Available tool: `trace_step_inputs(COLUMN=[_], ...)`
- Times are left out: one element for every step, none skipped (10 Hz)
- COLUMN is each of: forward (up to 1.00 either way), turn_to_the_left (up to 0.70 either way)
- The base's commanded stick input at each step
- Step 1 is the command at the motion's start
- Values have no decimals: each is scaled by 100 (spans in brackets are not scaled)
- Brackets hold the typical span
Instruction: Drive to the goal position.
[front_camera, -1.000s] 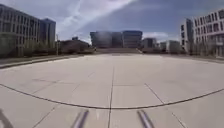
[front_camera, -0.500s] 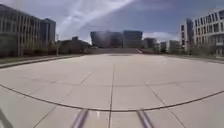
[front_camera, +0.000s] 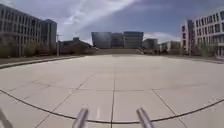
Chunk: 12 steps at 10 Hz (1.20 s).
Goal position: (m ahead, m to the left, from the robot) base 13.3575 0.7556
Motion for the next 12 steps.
trace_step_inputs(forward=[50, 50, 50, 50, 50, 50, 50, 50, 50, 50, 50, 50], turn_to_the_left=[0, 0, 0, 0, 0, 0, 0, 0, 0, 0, 0, 0])
